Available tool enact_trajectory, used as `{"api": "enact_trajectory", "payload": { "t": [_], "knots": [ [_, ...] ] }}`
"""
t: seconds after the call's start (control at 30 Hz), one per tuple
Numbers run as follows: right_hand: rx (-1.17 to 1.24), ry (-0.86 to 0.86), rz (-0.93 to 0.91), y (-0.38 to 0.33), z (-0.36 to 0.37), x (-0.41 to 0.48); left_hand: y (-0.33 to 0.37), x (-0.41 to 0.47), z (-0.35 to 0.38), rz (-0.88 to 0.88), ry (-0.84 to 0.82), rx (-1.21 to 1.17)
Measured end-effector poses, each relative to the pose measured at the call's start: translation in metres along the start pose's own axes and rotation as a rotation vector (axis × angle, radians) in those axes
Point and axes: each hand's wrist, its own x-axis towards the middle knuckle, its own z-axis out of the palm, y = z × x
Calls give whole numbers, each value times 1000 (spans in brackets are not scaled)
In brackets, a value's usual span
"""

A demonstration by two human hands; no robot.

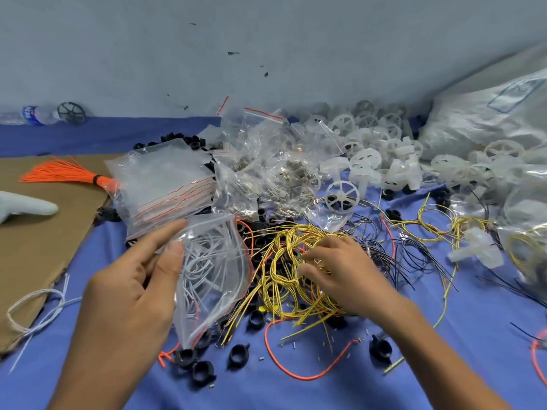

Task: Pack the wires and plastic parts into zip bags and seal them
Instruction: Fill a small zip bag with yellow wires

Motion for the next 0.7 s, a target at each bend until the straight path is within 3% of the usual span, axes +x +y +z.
{"api": "enact_trajectory", "payload": {
  "t": [0.13,0.27,0.47,0.7],
  "knots": [
    [-186,65,174,-26,19,16,1,-2,1,16,2,8],
    [-219,117,169,-29,14,15,2,-2,1,35,10,42],
    [326,471,228,-10,-37,-7,4,-2,4,5,30,45],
    [1009,549,177,-25,-71,-34,5,1,12,40,4,49]
  ]
}}
